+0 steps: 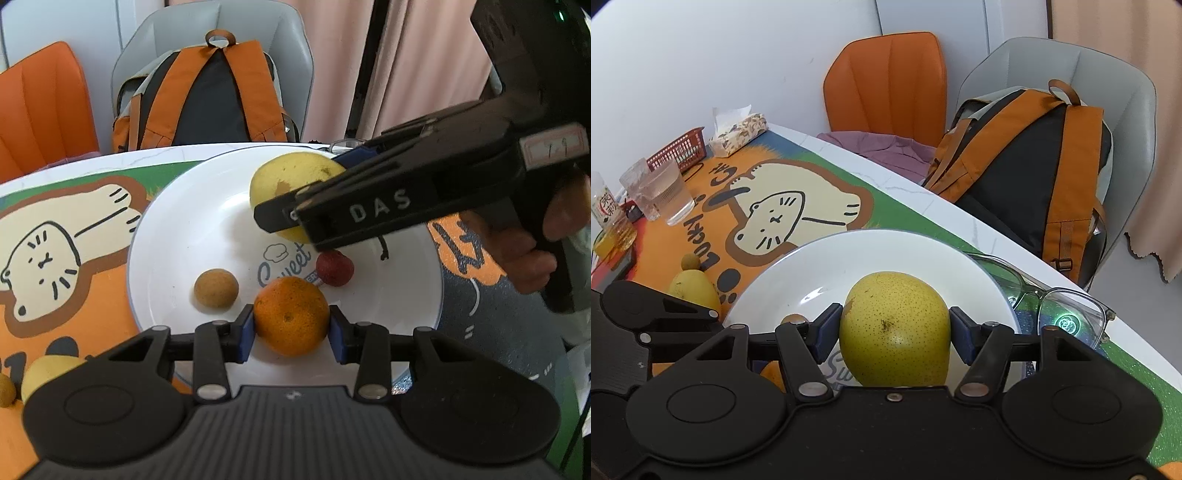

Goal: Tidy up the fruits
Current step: 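Carry the mandarin in the left gripper and pomelo in the right gripper over the white plate, then lower and open both grippers, releasing the mandarin and pomelo onto the plate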

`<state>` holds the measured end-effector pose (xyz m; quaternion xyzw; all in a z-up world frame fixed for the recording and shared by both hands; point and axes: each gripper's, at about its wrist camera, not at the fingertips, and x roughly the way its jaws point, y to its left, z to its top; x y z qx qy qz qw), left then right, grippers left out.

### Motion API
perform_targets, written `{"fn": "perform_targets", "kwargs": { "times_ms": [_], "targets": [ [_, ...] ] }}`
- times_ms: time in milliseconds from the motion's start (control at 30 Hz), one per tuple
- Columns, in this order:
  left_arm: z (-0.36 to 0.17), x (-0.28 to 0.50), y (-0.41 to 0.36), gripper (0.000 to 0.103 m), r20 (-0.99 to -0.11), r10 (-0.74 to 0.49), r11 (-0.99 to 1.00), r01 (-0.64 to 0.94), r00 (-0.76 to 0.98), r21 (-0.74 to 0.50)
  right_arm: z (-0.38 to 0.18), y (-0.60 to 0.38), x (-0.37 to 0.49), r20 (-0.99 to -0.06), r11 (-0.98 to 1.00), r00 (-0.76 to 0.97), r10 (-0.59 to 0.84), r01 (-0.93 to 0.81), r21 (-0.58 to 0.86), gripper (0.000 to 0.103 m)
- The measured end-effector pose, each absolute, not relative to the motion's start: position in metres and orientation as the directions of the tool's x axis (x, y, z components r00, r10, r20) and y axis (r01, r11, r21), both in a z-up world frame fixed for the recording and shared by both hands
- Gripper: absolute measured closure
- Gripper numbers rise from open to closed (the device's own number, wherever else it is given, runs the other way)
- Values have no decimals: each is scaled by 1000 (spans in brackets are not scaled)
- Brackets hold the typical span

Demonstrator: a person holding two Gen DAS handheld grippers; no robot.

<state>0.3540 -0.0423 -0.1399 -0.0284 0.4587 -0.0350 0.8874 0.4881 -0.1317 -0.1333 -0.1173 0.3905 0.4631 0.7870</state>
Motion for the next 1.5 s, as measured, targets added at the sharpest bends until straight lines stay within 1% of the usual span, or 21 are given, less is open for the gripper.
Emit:
{"fn": "perform_targets", "kwargs": {
  "times_ms": [100,300,533,600,667,733,800,1000,1500],
  "targets": [
    [-140,357,-46,63,-814,-79,997,51,575,-61,-137,-131,487,-734,542,263,626,-824,167,42],
    [-139,356,-47,63,-812,-69,998,40,580,-56,-138,-131,484,-736,536,264,624,-830,157,42],
    [-133,353,-47,60,-803,-78,997,32,591,-73,-137,-132,488,-747,549,248,617,-816,182,41],
    [-132,353,-46,60,-805,-78,997,34,588,-72,-135,-135,488,-735,547,247,631,-814,196,40],
    [-130,352,-46,59,-805,-77,997,29,589,-74,-129,-139,486,-715,536,257,651,-822,193,39],
    [-127,350,-46,57,-805,-66,997,19,590,-68,-124,-141,484,-702,531,265,662,-826,189,29],
    [-125,348,-46,55,-805,-63,998,17,589,-65,-120,-142,483,-698,531,266,664,-826,191,26],
    [-116,337,-47,55,-801,-53,998,10,597,-58,-117,-148,474,-705,533,261,659,-824,193,25],
    [-102,291,-36,55,-779,-111,994,78,617,-80,-100,-162,414,-723,577,302,622,-800,162,25]
  ]
}}
